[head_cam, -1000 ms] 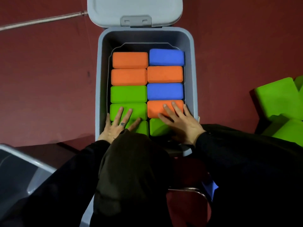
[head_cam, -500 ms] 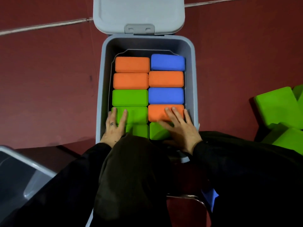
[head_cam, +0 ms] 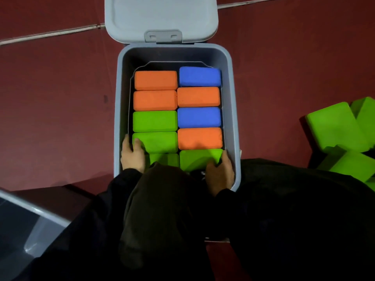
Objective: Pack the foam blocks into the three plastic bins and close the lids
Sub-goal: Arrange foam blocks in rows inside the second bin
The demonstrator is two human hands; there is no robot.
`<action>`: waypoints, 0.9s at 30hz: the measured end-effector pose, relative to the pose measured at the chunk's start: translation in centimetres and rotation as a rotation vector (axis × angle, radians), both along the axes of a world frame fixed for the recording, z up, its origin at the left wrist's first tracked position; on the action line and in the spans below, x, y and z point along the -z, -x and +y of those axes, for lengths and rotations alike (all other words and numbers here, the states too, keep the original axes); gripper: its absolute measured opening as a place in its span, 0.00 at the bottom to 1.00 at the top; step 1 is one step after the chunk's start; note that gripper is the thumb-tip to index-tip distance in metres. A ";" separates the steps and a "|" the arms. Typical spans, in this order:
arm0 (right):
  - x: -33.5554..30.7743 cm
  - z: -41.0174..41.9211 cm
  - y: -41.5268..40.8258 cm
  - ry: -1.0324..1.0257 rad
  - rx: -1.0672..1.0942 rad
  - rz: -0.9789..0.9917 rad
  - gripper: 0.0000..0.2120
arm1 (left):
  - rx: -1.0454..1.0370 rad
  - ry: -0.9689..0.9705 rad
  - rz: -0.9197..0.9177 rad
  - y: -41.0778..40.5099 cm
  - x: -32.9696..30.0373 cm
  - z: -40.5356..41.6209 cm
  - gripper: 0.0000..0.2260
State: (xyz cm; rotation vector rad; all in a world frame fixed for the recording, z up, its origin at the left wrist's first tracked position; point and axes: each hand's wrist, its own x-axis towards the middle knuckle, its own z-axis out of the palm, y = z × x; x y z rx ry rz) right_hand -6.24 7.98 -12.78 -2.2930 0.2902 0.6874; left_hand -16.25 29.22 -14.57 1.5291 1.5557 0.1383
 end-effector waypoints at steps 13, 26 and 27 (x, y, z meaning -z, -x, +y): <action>0.9 0.7 -0.8 0.497 -1.107 -0.478 0.43 | 1.208 -0.303 0.438 3.4 2.9 0.4 0.45; 1.4 -0.9 -3.7 0.435 -1.379 -0.363 0.48 | 1.298 -0.709 0.400 4.4 3.5 -0.1 0.44; 1.1 -0.5 -4.2 0.422 -1.374 -0.375 0.48 | 1.327 -0.746 0.414 4.2 3.5 -0.1 0.47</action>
